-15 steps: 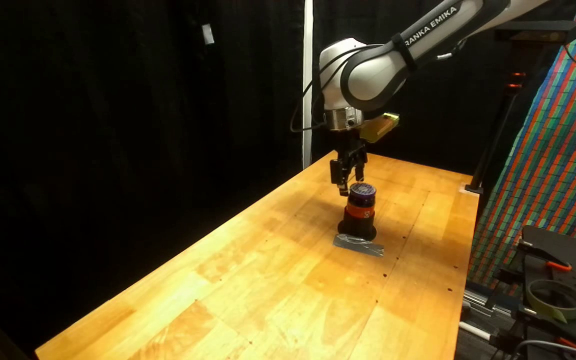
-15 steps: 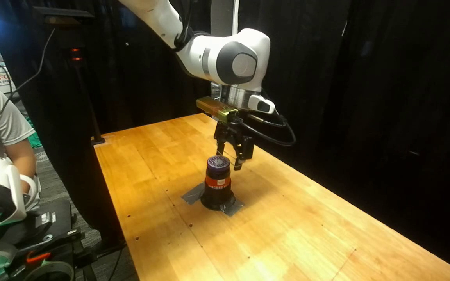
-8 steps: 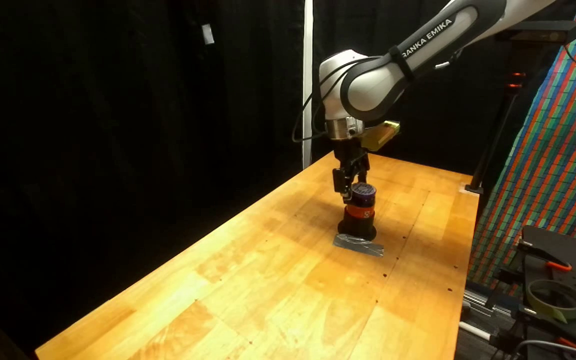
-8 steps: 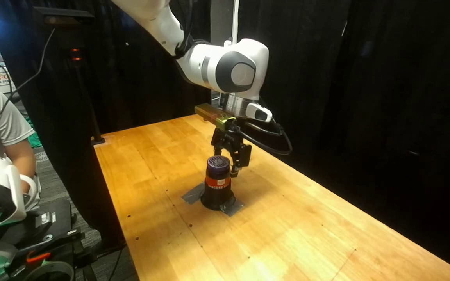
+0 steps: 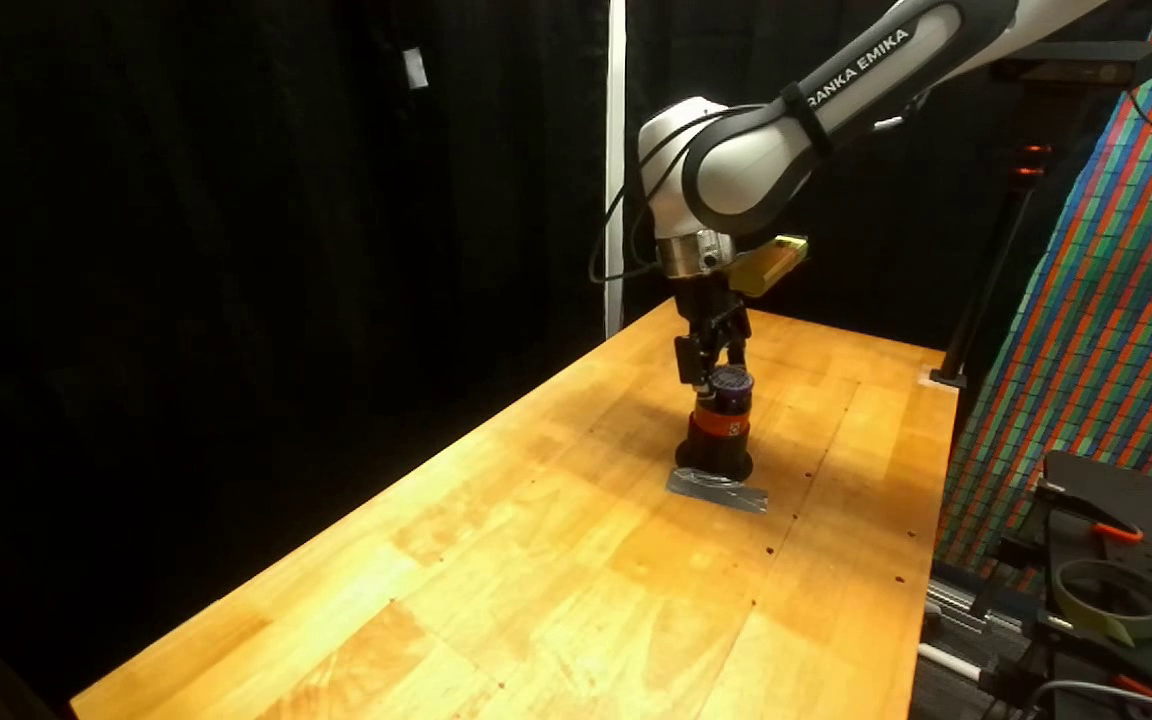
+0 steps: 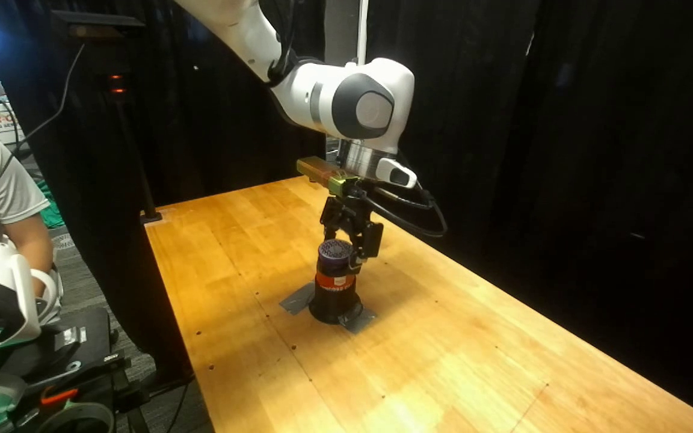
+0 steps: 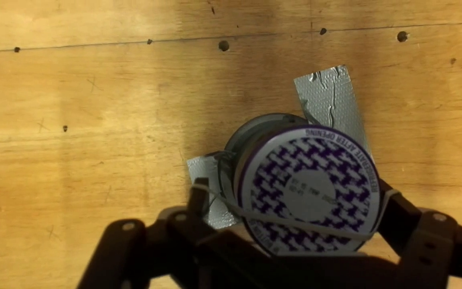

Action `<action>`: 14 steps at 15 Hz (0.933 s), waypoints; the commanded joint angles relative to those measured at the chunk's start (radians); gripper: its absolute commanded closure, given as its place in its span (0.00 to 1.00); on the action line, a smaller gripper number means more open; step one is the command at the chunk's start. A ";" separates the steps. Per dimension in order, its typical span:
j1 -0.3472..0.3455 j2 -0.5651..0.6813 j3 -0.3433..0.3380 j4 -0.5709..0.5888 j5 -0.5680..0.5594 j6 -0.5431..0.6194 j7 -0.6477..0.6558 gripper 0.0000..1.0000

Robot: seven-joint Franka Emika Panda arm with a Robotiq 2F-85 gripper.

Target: Put the elastic band on the cup

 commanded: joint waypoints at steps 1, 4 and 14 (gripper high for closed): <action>0.002 -0.071 -0.008 -0.070 -0.007 -0.006 0.020 0.00; -0.003 -0.107 -0.008 -0.120 -0.005 0.008 0.020 0.00; -0.017 -0.212 -0.014 -0.334 -0.013 0.176 0.034 0.00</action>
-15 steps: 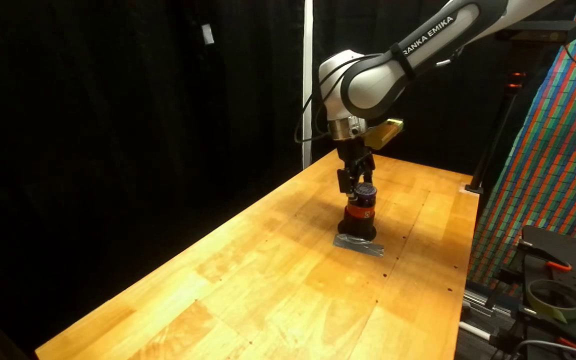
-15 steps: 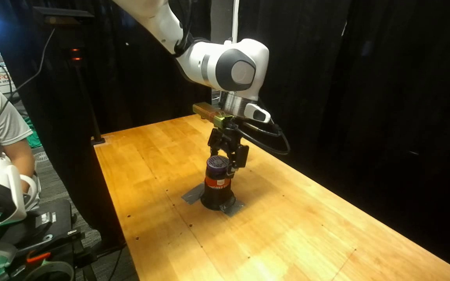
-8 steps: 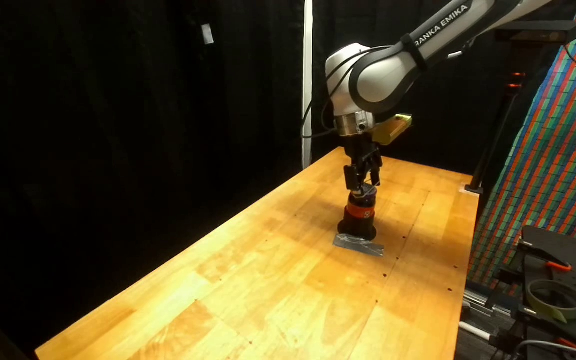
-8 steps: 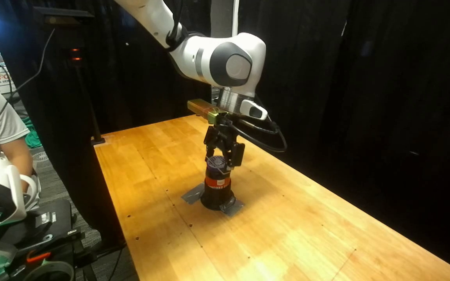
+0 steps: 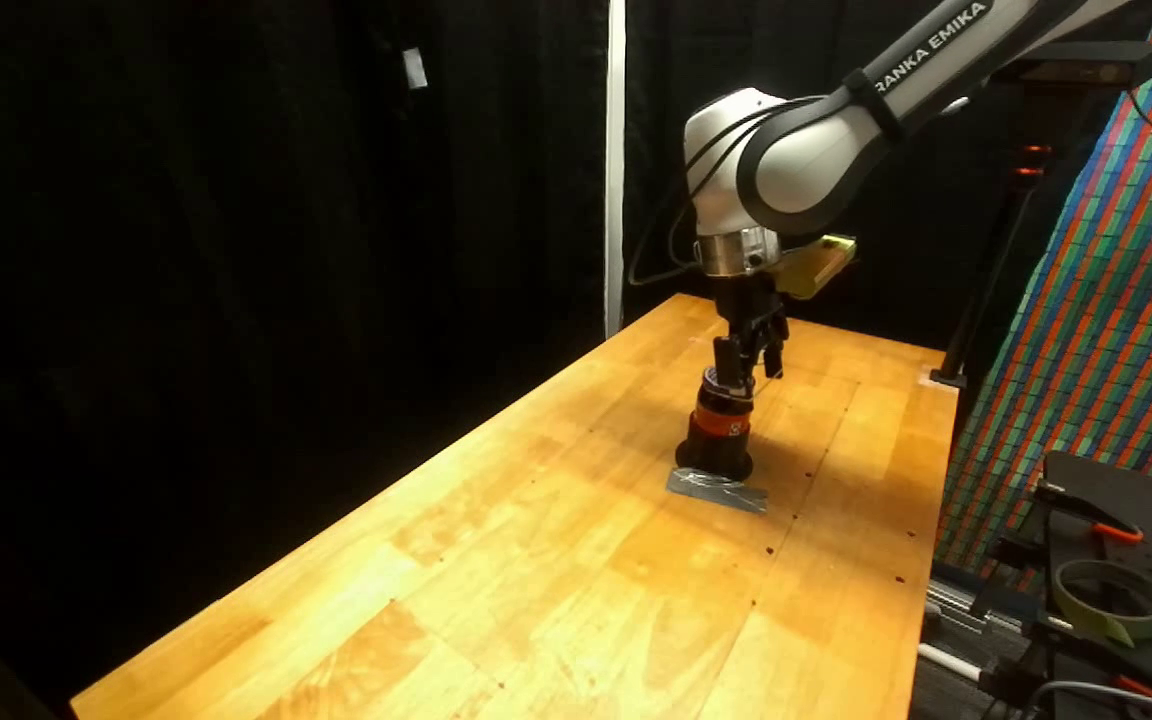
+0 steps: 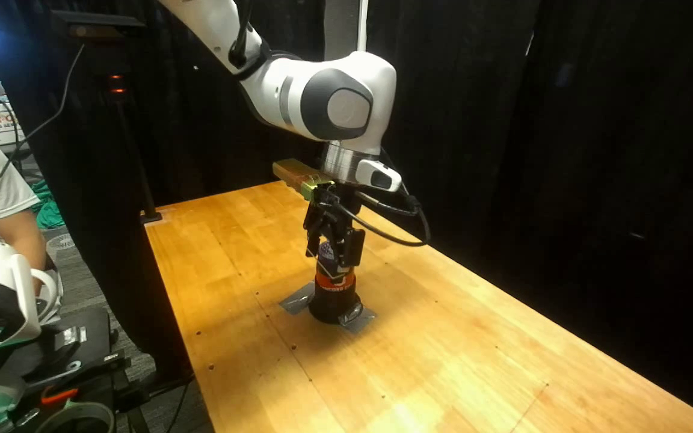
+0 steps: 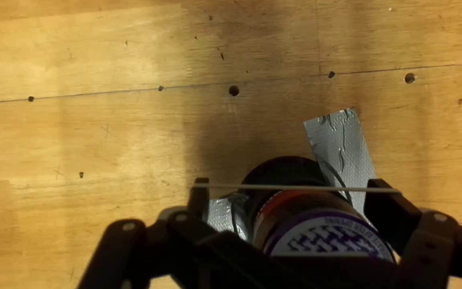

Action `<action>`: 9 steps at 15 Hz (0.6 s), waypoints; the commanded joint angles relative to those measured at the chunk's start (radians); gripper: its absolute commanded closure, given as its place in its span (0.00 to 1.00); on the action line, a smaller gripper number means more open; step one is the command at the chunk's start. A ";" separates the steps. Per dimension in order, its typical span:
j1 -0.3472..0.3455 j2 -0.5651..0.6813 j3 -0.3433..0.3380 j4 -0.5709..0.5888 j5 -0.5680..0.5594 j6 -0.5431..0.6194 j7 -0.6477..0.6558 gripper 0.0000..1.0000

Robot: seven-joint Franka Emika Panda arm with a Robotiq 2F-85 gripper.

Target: Put the elastic band on the cup

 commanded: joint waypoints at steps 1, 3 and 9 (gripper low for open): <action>-0.005 -0.070 -0.014 -0.132 -0.020 0.108 0.023 0.00; -0.005 -0.087 -0.018 -0.183 -0.021 0.185 0.036 0.00; -0.012 -0.177 -0.017 -0.341 0.005 0.455 0.062 0.48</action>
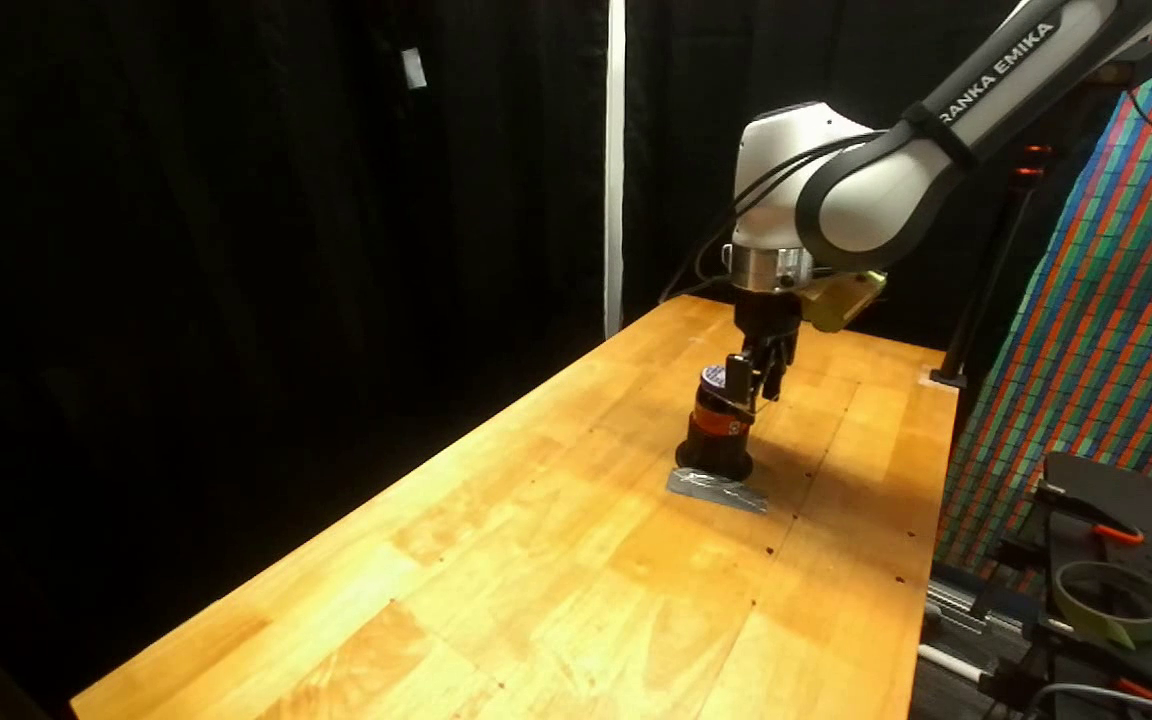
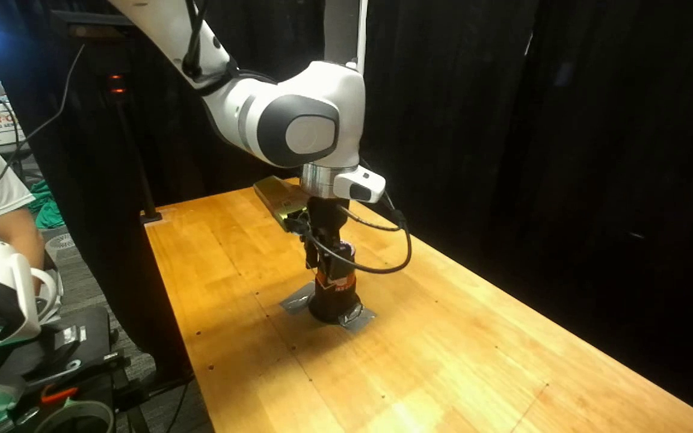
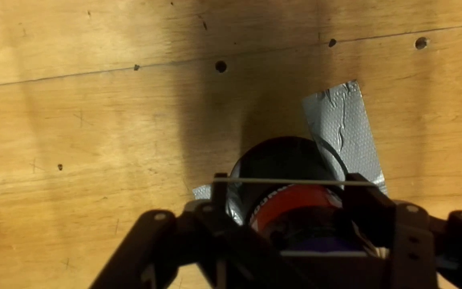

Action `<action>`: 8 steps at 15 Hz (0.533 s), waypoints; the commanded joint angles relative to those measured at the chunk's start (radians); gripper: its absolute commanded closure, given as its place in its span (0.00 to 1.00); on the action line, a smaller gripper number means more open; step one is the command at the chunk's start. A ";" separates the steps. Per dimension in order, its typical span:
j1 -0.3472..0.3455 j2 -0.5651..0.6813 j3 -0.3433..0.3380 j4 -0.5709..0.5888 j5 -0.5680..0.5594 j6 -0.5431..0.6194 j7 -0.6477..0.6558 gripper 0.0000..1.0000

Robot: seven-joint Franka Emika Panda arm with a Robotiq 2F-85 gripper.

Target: Put the elastic band on the cup

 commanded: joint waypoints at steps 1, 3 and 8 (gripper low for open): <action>-0.013 -0.103 -0.015 -0.136 0.003 0.147 0.024 0.57; -0.017 -0.122 -0.018 -0.178 0.005 0.201 0.028 0.70; -0.037 -0.159 -0.045 -0.254 0.004 0.324 0.034 0.93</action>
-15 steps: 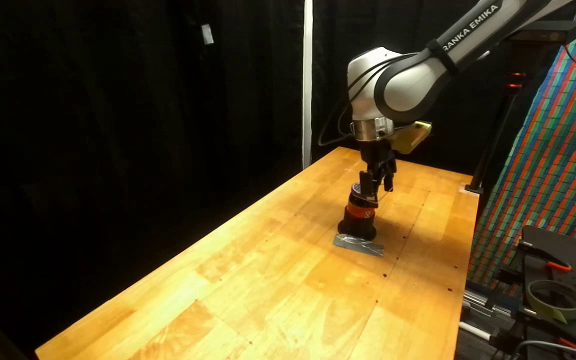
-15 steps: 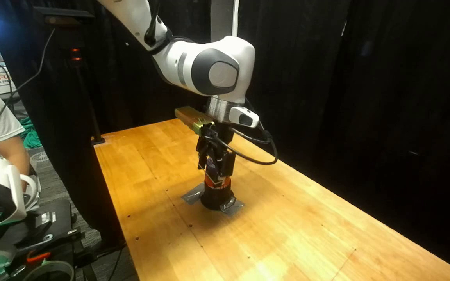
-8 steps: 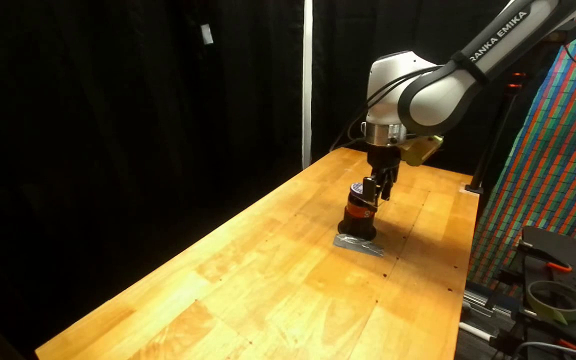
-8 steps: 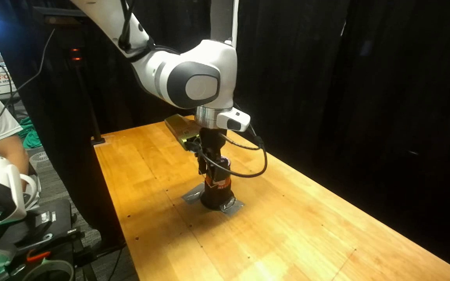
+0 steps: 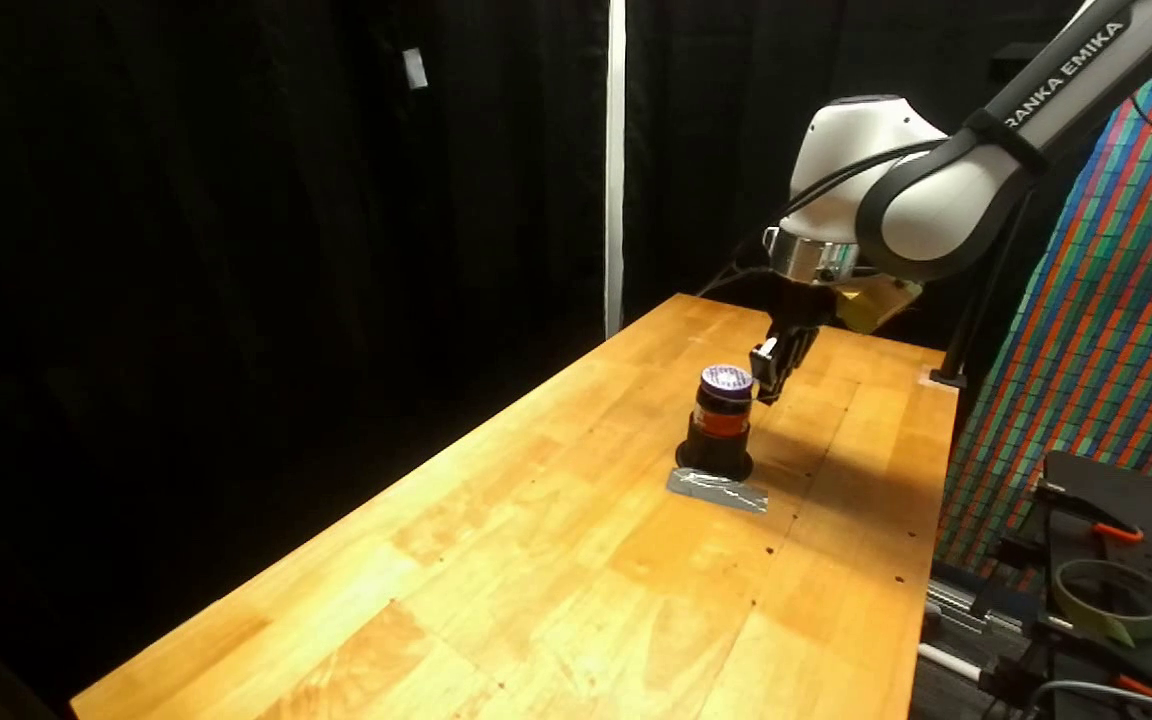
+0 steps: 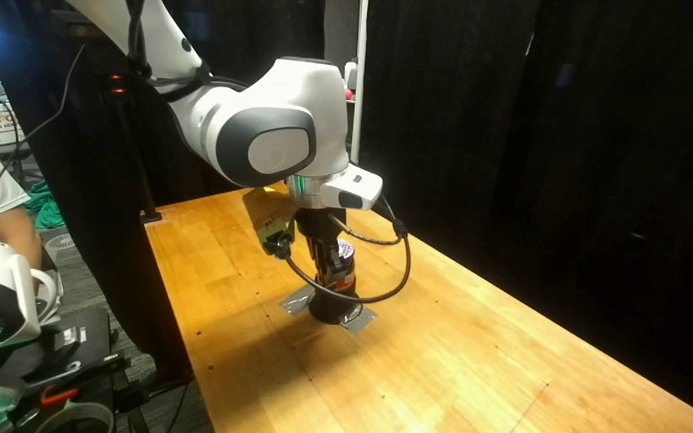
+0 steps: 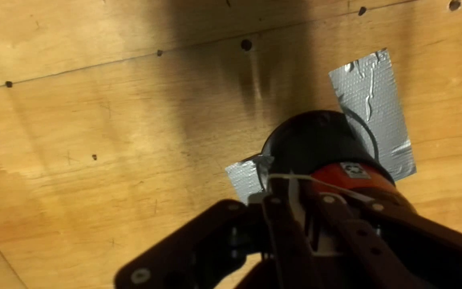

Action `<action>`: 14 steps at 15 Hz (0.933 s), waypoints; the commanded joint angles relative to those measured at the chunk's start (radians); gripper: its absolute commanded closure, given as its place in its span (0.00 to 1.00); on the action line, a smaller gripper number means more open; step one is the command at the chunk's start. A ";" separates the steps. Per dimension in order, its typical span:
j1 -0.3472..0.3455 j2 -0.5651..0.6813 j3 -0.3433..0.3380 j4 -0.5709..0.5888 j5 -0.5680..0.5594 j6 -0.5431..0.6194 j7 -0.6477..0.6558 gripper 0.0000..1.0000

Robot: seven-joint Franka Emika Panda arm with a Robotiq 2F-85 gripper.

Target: Put the elastic band on the cup

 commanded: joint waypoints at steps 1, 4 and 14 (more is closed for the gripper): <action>-0.022 -0.063 -0.017 -0.083 0.006 0.090 0.007 0.94; -0.046 -0.090 0.004 -0.124 0.083 0.142 -0.037 0.88; -0.031 -0.160 0.040 -0.241 0.129 0.383 -0.134 0.89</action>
